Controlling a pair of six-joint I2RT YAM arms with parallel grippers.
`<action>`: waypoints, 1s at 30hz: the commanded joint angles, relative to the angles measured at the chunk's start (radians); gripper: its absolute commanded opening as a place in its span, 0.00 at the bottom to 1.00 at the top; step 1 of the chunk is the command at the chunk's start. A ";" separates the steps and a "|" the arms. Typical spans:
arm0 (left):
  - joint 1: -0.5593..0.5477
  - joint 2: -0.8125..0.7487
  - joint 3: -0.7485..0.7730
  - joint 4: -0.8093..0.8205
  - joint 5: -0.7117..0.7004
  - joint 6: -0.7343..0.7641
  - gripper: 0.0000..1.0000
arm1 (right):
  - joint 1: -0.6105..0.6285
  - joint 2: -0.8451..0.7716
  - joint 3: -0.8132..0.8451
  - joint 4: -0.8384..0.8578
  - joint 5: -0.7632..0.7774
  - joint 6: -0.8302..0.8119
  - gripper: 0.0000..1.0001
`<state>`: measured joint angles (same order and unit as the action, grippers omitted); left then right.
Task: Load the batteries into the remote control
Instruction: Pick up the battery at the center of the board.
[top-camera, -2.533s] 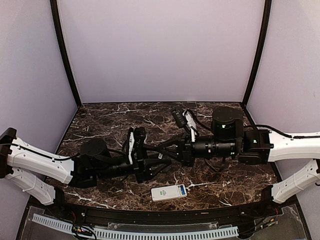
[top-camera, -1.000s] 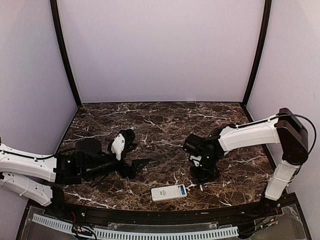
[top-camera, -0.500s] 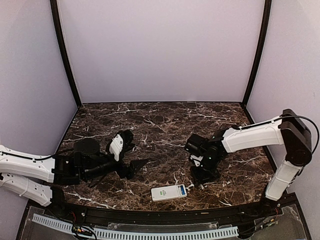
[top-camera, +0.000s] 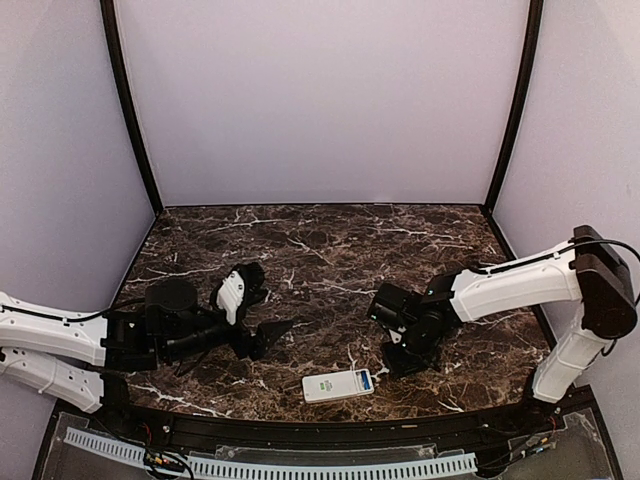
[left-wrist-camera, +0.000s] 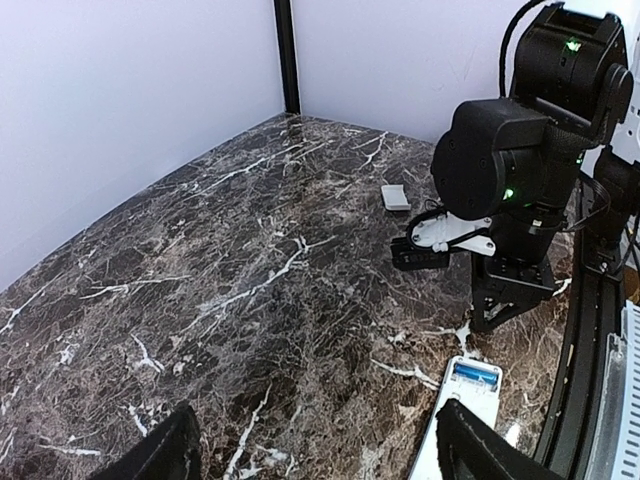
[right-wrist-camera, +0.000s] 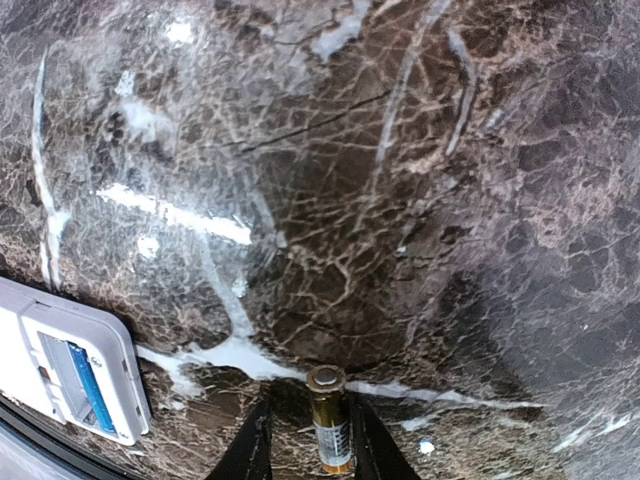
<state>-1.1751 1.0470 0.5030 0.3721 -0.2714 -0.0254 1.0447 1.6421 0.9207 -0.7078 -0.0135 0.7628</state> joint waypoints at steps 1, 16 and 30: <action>0.005 0.032 -0.011 -0.066 0.052 0.060 0.78 | 0.025 0.042 -0.058 -0.076 0.000 0.057 0.23; -0.031 0.290 0.119 -0.321 0.321 0.284 0.84 | 0.069 0.012 -0.091 -0.058 -0.041 0.085 0.08; -0.073 0.549 0.206 -0.306 0.372 0.386 0.98 | 0.069 -0.030 -0.095 -0.019 -0.053 0.080 0.00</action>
<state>-1.2282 1.5536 0.6716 0.0895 0.0963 0.3149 1.0958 1.5982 0.8730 -0.7029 -0.0170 0.8398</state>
